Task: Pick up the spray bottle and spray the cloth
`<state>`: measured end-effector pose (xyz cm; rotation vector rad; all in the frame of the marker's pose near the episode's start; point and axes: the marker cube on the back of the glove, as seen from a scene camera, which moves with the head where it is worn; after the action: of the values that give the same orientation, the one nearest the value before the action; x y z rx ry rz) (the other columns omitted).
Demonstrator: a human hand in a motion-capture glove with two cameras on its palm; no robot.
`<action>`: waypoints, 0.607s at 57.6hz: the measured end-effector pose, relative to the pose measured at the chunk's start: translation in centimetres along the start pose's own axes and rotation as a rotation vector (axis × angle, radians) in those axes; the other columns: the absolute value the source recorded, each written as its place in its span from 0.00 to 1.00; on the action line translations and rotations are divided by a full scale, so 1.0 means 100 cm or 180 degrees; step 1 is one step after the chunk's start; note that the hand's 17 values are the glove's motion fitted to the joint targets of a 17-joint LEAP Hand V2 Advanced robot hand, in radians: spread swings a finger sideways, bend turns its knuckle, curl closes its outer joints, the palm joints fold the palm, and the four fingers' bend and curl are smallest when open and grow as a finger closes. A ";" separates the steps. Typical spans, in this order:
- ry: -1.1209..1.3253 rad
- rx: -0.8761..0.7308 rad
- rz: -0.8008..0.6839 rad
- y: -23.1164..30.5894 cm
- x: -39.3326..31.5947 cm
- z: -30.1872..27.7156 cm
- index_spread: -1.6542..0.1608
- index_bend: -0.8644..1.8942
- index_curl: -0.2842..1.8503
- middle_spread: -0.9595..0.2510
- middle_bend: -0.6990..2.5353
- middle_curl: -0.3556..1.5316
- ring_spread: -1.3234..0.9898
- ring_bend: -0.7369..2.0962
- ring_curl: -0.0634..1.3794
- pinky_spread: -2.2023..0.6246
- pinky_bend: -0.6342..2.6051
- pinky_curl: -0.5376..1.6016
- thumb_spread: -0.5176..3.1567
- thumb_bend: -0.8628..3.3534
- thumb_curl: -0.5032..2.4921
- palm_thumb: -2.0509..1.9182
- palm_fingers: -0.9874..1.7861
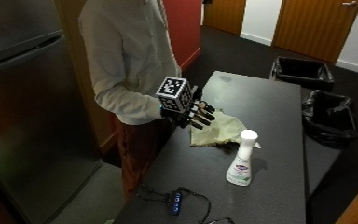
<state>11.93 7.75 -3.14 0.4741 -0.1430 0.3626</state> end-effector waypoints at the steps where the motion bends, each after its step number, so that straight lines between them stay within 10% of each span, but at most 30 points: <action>1: -0.0018 0.0032 0.0016 0.000 0.001 0.001 0.71 0.34 0.25 0.75 0.30 0.36 0.58 0.39 0.24 0.86 0.30 0.41 0.41 0.20 0.32 0.72 0.47; 35: -0.0635 0.0765 0.0219 -0.047 0.005 0.029 0.79 0.35 0.23 0.71 0.31 0.39 0.56 0.42 0.27 0.83 0.31 0.42 0.40 0.20 0.32 0.71 0.50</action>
<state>13.99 2.71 -2.45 0.7445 -0.3120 0.4016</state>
